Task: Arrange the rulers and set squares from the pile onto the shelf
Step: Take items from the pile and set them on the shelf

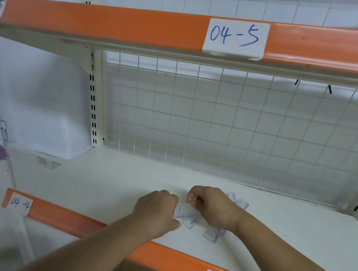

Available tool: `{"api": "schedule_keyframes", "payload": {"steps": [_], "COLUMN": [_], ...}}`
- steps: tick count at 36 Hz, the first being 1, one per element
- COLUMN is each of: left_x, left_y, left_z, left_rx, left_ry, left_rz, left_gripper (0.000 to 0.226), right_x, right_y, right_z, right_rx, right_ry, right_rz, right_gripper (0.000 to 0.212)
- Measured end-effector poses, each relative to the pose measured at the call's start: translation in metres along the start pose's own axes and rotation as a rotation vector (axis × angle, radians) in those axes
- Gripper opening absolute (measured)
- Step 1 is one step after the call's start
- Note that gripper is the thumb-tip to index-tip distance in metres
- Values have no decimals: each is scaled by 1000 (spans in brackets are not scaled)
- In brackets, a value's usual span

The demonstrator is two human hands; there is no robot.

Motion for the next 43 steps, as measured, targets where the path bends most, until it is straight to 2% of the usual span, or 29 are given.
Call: {"api": "schedule_keyframes", "payload": {"steps": [4,10,16,22,27,36,40,43], "left_x": [-1,-1,-2,-2,-4,-10,-18,-22], "left_y": [-4,-2,-3,-5,-10,1,4,6], "left_z": [-5,-14,-43,-81,-130,-238,-293,-331], "left_rx": [104,59,23,19,-29,-57,5,12], "left_ry": [73,117,193,274,403,439,434,411], "left_rz": [-59,-60,-49,-4,-44,62,53,41], "left_gripper": [32,34,35,34,44,27,41,40], "right_x": [-7,-28,-54,-91,-124,-210,-260,-298], "right_y": [-1,-11,-17,-39,-60,-107,-139,-163], "right_z": [0,0,-15,-46,-75,-139,-177,-204], "right_rx": [32,-171,-365,-372,-511,-696,-719,-749], "right_ry": [8,-91,-154,-67,-3,84,144,189], "right_rz": [11,-32,-89,-101,-109,-105,-149,-155], "right_gripper": [16,38,38,37,39,47,51,49]}}
Point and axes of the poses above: each hand's wrist, its own x-axis towards the middle knuckle, its own y-axis out of the palm, z = x × y, the point moved 5 cm from there along x, towards the middle knuckle, and after that the axes turned 9 degrees about -z, right-handed, at the moved point
